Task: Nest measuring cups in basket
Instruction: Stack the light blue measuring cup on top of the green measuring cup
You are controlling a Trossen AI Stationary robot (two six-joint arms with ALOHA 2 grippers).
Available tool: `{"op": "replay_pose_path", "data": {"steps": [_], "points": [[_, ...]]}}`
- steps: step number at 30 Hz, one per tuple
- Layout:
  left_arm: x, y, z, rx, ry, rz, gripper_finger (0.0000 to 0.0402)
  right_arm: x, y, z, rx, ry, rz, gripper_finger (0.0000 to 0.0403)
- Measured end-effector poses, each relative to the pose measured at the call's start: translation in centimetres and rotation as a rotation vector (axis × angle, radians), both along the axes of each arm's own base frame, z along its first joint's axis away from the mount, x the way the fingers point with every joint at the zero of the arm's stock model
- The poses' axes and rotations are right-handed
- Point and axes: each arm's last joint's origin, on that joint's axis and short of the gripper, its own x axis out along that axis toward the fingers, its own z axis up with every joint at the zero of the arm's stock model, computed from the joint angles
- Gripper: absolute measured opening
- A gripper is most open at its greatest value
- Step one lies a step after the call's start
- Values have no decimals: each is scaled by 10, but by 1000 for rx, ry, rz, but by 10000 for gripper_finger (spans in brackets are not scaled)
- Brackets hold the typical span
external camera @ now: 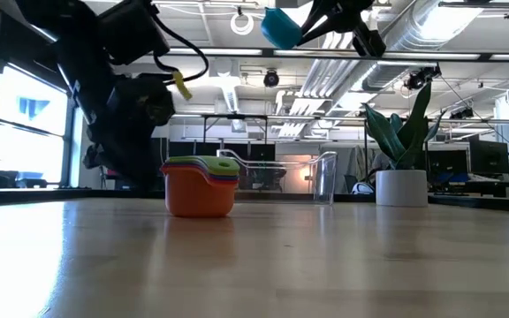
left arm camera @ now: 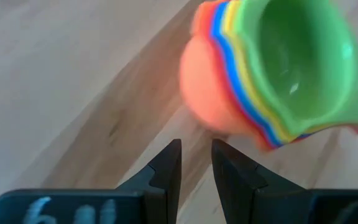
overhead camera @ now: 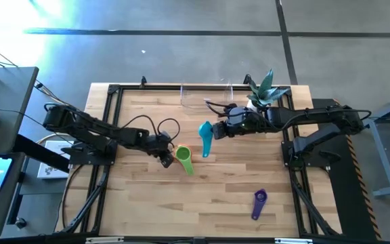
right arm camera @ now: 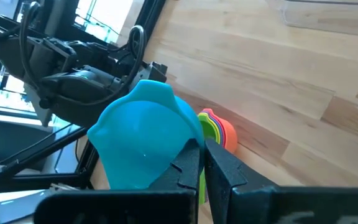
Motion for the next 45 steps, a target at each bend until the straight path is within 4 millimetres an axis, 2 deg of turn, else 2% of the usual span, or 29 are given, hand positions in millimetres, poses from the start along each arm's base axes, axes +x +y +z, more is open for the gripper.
{"op": "replay_pose_path", "data": {"steps": [14,20,27,31,34,38,41,45], "points": [[20,-2,-8,-8,-53,-10,78,-2,0,-2,4,32,6,0],[37,-3,-7,-12,-102,-12,78,-3,0,-3,4,45,6,0],[57,-4,1,25,-133,-71,78,-3,0,-4,15,52,7,0],[61,-3,8,16,-127,-85,78,-3,0,-4,18,58,11,0],[60,-1,13,11,-88,-119,78,0,1,-9,28,73,25,0],[55,2,21,9,-31,-135,78,13,3,-26,54,135,95,0],[46,5,32,20,10,-142,78,21,4,-36,61,159,110,0],[36,13,52,30,-18,-125,78,28,3,-45,80,179,149,0]]}}
